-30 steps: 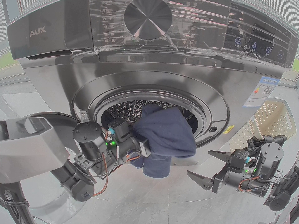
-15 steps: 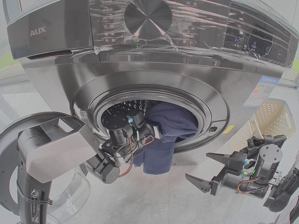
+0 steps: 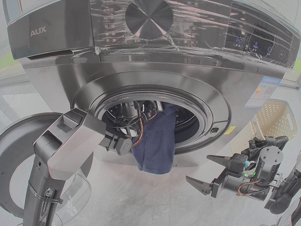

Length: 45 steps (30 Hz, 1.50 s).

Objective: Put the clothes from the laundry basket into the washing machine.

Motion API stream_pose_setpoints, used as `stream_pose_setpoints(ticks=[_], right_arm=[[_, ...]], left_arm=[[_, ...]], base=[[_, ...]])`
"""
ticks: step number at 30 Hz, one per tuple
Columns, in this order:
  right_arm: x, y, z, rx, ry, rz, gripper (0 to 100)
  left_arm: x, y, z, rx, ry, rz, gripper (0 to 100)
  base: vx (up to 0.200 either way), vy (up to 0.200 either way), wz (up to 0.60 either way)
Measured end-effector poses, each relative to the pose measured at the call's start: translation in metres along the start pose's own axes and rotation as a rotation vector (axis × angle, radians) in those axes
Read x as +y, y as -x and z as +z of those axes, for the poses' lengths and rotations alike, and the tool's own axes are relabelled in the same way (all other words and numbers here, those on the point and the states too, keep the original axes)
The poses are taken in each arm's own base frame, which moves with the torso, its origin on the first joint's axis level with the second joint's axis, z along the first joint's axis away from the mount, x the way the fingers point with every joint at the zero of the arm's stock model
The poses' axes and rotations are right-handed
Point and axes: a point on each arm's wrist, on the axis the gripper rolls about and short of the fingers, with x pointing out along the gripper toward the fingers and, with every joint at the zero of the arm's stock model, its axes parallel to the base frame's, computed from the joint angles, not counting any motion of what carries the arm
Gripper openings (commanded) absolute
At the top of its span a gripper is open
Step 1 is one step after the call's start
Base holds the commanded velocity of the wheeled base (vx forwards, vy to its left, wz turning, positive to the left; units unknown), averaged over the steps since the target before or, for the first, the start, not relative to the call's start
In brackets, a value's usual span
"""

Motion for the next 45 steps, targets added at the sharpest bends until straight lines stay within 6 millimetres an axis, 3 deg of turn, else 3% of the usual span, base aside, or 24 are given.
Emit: stream_pose_setpoints(ticks=[4,5,11,16,32,39,40,45], right_arm=[[0.0,-0.001,-0.002,0.008,-0.002,-0.001,100],[-0.001,-0.001,-0.002,0.01,-0.003,-0.002,100],[-0.001,-0.002,-0.006,0.029,-0.005,-0.004,100],[-0.001,-0.003,-0.007,0.036,-0.006,-0.003,100],[-0.001,-0.003,-0.007,0.033,-0.005,-0.003,100],[-0.001,-0.003,-0.006,0.026,-0.004,-0.002,100],[-0.001,-0.004,-0.005,0.025,-0.004,-0.002,100],[0.0,-0.004,-0.005,0.023,-0.003,-0.001,100]], left_arm=[[0.008,-0.02,0.009,-0.075,0.018,0.071,0],[0.009,-0.023,0.01,-0.085,0.024,0.085,100],[0.019,-0.033,0.01,-0.118,0.061,0.139,100],[0.022,-0.024,-0.007,-0.035,0.076,0.165,100],[-0.007,0.065,-0.04,0.537,0.006,0.052,100],[-0.008,0.078,-0.045,0.615,-0.039,0.038,100],[-0.008,0.078,-0.046,0.621,-0.041,0.039,0],[-0.008,0.08,-0.049,0.635,-0.053,0.036,0]], base=[[0.0,0.0,0.0],[0.0,0.0,0.0],[0.0,0.0,0.0],[0.0,0.0,0.0],[0.0,0.0,0.0],[0.0,0.0,0.0],[0.0,0.0,0.0],[0.0,0.0,0.0]])
